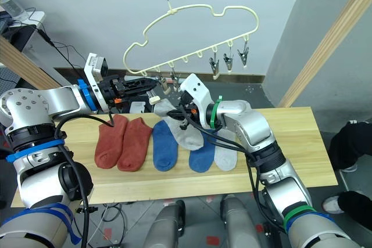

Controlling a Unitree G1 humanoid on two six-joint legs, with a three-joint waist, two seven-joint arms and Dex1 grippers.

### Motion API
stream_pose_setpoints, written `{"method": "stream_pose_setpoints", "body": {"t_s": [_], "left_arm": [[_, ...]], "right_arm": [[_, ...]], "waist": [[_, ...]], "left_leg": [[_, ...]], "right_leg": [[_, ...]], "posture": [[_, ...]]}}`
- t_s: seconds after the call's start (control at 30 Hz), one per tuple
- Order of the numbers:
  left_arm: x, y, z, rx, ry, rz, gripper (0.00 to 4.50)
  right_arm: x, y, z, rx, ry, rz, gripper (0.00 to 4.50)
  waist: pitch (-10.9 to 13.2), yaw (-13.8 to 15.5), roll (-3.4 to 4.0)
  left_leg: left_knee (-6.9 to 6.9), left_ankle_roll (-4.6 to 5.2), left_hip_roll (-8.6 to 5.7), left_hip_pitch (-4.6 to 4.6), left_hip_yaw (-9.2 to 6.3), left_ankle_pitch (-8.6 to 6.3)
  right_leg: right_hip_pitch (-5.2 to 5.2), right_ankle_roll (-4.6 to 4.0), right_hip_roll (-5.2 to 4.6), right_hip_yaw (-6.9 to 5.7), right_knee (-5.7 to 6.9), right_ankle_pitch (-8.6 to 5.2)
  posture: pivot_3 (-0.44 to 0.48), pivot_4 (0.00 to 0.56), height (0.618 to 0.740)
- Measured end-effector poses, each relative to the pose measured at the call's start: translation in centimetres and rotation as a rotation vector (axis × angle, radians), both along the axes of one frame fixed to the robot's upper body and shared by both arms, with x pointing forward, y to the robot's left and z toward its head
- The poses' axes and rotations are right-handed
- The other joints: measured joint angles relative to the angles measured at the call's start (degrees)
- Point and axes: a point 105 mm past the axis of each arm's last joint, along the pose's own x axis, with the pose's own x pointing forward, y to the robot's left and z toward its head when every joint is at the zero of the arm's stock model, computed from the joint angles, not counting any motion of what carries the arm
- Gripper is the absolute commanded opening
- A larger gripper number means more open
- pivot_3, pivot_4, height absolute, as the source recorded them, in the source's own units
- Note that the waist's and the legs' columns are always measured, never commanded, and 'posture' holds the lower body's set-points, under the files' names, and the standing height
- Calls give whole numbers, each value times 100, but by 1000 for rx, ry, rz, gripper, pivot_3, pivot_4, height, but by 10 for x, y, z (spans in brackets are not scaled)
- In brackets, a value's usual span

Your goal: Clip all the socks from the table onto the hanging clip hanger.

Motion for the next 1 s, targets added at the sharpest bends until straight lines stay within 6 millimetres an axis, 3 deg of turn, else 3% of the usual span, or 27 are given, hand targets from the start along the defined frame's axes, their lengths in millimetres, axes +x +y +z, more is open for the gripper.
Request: {"method": "stream_pose_setpoints", "body": {"t_s": [0.97,1.0], "left_arm": [[0,1,0,29,-67,17,215],[0,2,0,30,-75,19,565]], "right_arm": [[2,16,12,21,-21,-20,20],[2,16,12,20,-21,-21,3]], "waist": [[0,2,0],[0,3,0]], "left_leg": [[-2,-11,-3,-5,0,4],[-2,-11,-2,-5,0,4]], "right_leg": [[-3,0,2,0,-2,0],[-3,0,2,0,-1,0]], "posture": [[-23,334,740],[-23,334,740]]}}
